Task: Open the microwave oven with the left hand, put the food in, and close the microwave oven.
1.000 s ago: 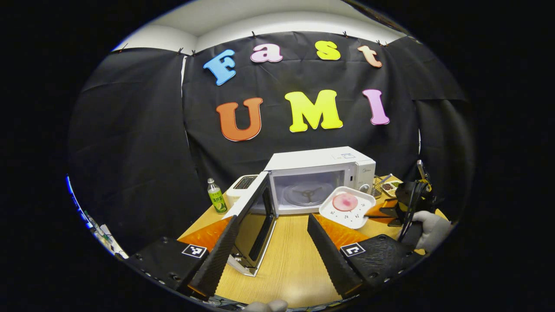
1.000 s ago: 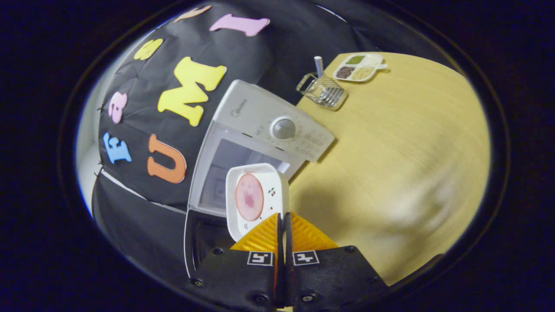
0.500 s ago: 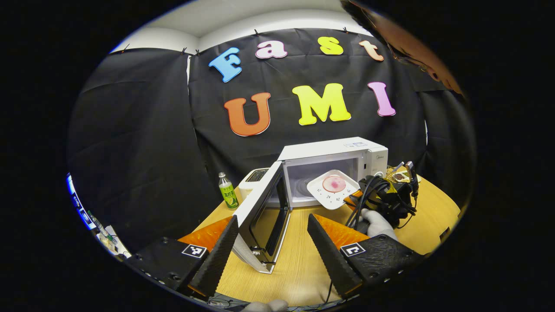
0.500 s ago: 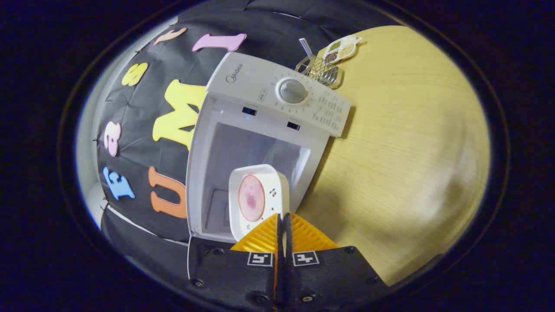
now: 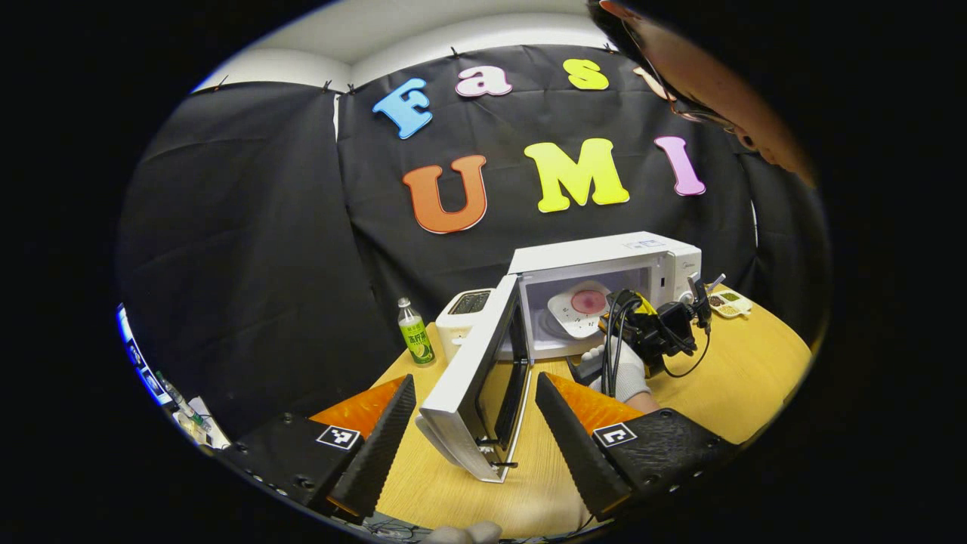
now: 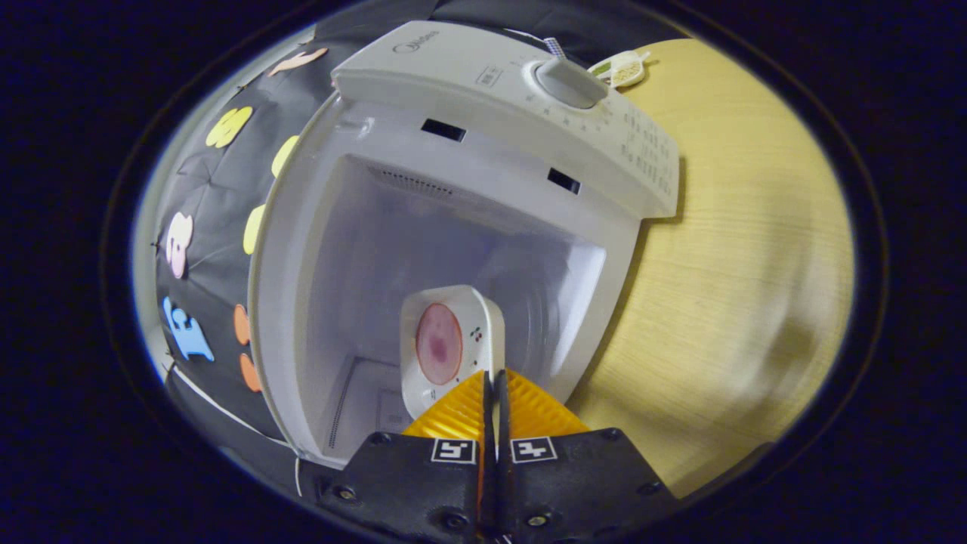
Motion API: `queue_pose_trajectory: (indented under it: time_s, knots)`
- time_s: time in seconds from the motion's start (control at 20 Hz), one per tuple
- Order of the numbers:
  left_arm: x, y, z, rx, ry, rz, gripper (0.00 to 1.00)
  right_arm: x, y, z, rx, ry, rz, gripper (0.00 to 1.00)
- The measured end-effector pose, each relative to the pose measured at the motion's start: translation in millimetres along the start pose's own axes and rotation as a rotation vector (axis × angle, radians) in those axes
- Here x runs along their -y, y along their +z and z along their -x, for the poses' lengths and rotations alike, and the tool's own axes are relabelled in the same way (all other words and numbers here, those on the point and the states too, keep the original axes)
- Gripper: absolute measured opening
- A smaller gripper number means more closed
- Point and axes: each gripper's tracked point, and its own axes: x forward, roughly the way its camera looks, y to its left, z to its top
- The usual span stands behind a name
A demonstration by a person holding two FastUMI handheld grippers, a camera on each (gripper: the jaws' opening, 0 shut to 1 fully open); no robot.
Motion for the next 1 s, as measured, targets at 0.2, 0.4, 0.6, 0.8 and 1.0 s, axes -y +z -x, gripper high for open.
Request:
queue_pose_trajectory:
  time_s: [0.2, 0.4, 0.6, 0.8, 1.0]
  knots:
    - [-5.2, -2.6, -6.3, -0.008, 0.012, -0.004, 0.96, 5.5, 9.8, -25.0, 0.022, -0.024, -0.025, 0.05]
    - [-4.4, -5.0, -7.5, -0.021, 0.022, -0.01, 0.96, 0.3, 16.7, -19.3, 0.035, 0.011, -0.038, 0.13]
    - [1.8, 10.4, -6.7, -0.003, 0.023, -0.03, 0.96, -30.1, 32.6, 8.4, 0.066, 0.104, 0.057, 0.39]
    - [15.0, 46.1, -3.1, 0.047, -0.004, -0.035, 0.96, -65.5, 40.1, 69.1, 0.069, 0.189, 0.327, 0.73]
    - [26.7, 86.2, -2.2, 0.109, -0.045, -0.022, 0.96, -94.6, 71.8, 129.2, 0.08, 0.251, 0.61, 0.97]
